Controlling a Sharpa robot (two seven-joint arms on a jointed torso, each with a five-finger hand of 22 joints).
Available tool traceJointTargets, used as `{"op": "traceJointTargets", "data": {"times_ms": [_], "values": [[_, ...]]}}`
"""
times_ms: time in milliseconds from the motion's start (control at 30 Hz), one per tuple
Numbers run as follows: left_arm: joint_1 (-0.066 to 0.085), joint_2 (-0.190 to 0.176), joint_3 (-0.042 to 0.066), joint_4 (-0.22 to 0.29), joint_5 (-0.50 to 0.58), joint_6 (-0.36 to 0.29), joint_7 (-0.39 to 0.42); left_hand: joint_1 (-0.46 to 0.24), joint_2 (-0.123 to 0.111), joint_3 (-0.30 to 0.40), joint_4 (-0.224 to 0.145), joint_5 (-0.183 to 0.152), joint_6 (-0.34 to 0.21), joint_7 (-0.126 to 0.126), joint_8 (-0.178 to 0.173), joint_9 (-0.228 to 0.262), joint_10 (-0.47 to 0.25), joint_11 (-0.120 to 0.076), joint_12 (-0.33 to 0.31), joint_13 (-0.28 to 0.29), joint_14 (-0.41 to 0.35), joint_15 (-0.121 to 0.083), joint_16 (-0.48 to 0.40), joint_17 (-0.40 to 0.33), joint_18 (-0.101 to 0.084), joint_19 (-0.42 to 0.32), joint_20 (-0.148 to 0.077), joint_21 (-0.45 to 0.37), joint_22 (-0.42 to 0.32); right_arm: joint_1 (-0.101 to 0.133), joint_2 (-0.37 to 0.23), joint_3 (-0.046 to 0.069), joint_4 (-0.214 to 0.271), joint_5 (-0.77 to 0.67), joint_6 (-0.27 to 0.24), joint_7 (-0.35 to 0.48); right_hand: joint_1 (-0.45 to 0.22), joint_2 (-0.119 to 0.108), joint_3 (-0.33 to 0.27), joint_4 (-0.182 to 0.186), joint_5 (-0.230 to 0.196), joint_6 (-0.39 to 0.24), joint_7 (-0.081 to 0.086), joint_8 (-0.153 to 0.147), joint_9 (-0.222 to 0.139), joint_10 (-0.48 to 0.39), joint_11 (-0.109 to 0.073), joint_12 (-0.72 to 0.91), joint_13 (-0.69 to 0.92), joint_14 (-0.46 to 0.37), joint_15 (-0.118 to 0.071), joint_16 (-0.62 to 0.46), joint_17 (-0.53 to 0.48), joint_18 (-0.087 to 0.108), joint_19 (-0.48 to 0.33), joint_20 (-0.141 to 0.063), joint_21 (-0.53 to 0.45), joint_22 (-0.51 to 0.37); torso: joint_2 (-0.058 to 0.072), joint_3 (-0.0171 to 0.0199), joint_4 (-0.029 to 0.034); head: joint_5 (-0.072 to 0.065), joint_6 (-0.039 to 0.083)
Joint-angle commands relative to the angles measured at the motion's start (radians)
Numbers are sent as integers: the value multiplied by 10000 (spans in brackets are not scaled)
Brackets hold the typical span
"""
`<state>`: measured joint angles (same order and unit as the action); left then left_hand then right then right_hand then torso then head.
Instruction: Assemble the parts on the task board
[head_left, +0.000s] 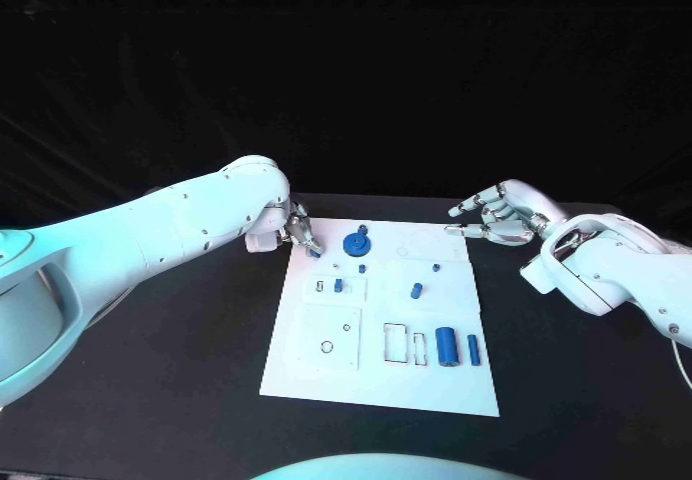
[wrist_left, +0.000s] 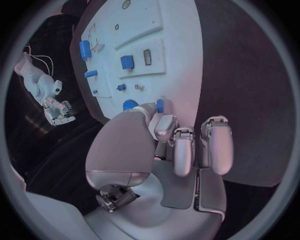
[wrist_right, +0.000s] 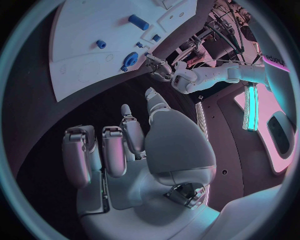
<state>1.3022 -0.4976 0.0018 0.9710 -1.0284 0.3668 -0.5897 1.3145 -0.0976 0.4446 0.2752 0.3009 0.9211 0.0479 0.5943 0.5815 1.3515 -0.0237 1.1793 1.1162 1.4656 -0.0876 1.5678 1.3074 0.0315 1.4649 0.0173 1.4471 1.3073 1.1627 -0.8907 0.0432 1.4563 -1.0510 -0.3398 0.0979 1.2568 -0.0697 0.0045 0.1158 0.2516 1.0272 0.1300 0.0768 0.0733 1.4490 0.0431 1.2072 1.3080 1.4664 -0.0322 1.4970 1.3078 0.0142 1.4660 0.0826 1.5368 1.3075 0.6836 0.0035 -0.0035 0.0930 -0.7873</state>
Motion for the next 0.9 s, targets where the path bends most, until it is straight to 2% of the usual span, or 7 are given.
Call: {"op": "traceJointTargets", "data": {"times_ms": [33,267,467,700,800,900], "values": [[5,-58,2,118,425,-390,262,-322,-75,1693,-1482,94,2,1,78,93,88,-25,9,-4,1052,22,30,2634,56,531,32,-9,1238,-12,10,0,-12,-11,181,73,50,80,-43,0,67,-11,-12,17,7,-33,-9,1,586,737,30,-44,1185,35,615,-31,-22,1927,-4,6,3,28,-13],[4,-417,-23,811,404,-967,233,-759,-187,2196,-1795,278,-5,-29,240,304,129,-58,20,-9,1052,8,30,2634,45,551,21,21,1290,-18,11,-2,-24,-11,186,57,52,80,-46,0,68,-10,-12,18,7,-33,-10,-1,585,736,30,-48,1179,36,612,-31,-25,1922,-6,24,14,55,12],[-50,-848,-157,1697,165,-1412,135,-879,-229,2333,-1905,309,12,-44,294,365,173,-71,69,39,1052,2,30,2634,39,562,13,42,1319,-20,2,-4,-25,-13,183,37,52,80,-46,0,68,-10,-12,18,7,-33,-10,-1,585,736,30,-48,1179,36,612,-31,-25,1922,-12,27,24,85,-28],[-331,-1603,-226,3095,-78,-2291,83,-987,-288,2440,-2003,320,40,-62,343,415,223,-88,126,92,1052,-7,30,2634,27,582,0,81,1367,-21,-11,-12,-27,-17,185,10,52,80,-46,0,68,-10,-12,18,7,-33,-10,-1,585,736,30,-48,1179,36,612,-31,-25,1922,-23,40,37,82,-43],[-465,-1917,-254,3692,-359,-2641,119,-1038,-314,2497,-2047,329,56,-73,365,437,245,-98,143,106,1052,-14,30,2634,19,597,-7,112,1402,-22,-16,-17,-30,-17,193,0,53,80,-47,-1,69,-9,-12,18,7,-34,-10,-3,584,735,30,-50,1176,36,612,-31,-26,1921,-21,28,44,77,-41],[-560,-2093,-265,4043,-491,-2747,117,-1055,-324,2517,-2062,330,62,-77,373,444,256,-101,156,118,1052,-16,30,2634,14,604,-10,127,1420,-25,-13,-21,-32,-19,195,-4,57,81,-50,-3,71,-7,-13,20,8,-36,-10,-10,579,733,30,-57,1164,38,609,-31,-28,1916,-21,15,36,109,-36]]}}
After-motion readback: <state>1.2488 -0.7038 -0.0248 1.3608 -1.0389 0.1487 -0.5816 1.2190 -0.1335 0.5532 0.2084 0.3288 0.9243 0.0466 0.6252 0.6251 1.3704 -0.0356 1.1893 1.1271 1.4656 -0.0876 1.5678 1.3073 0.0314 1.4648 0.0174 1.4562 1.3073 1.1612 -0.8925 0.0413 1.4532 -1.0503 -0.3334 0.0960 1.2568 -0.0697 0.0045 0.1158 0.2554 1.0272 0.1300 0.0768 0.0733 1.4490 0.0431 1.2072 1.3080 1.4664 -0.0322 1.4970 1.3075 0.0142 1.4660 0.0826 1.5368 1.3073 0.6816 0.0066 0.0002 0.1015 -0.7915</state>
